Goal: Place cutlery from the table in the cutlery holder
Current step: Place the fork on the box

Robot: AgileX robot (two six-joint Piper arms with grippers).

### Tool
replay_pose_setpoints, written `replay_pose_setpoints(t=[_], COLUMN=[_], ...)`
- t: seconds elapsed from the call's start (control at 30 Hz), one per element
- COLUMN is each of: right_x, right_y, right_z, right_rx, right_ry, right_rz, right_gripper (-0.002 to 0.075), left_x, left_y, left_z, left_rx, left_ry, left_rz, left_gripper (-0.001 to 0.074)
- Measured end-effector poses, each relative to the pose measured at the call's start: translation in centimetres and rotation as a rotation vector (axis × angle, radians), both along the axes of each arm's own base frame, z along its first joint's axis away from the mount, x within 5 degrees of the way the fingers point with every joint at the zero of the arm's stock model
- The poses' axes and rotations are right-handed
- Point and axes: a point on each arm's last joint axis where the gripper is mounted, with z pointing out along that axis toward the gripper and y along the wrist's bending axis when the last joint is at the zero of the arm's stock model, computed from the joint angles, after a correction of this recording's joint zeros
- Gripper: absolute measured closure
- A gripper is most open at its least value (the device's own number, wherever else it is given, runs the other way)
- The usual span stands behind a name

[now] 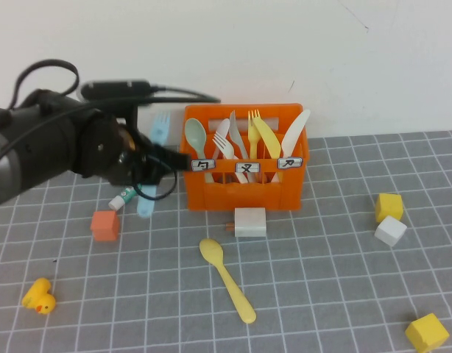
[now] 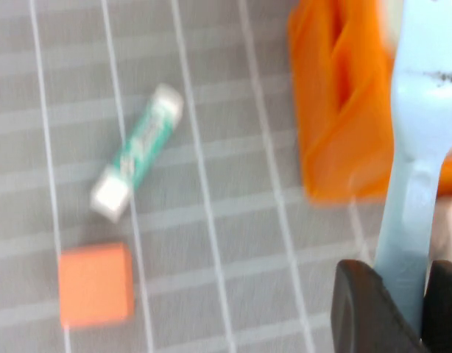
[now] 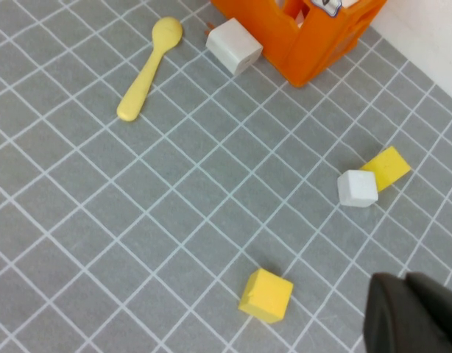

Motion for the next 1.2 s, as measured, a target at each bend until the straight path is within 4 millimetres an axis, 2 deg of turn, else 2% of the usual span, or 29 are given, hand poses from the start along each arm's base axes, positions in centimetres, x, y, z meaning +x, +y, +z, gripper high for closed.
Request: replay_pose_setpoints(t=[0.2,0.6,0.73,0.93,1.2], right_x=[0.1,0.2,0.3,0.4,0.4], right_y=[0.1,0.2,0.2,0.2,0.3], right_z=[0.2,0.3,0.4,0.5,0.6], right_rx=[0.014,0.029,0.029,0.045,0.078], right_ry=[-0.019,-0.038,-0.052,-0.058,-0.047], right_rz=[0.003,0.004,0.003,-0.006,-0.033], right_gripper=[0.0716,0.0716,0.0716,0.0716,0.0716], left_x=[0.8,3.7,4.7,5.6,5.8], left_y=[-0.6,-2.7,-3.5,-5.0,-6.6], left_z=[2.0,2.7,1.6,-1.1,-5.8], left_rx=[-0.080,-0.314,-0.396,-0.472,-0.473], left_ry=[-0.201,-0.603,-0.698,-0.819,-0.814], left_rz=[-0.035,-0.112,-0.132,-0.260,-0.431], left_gripper=[0.0598,0.0598,0.0598,0.0598,0.0598])
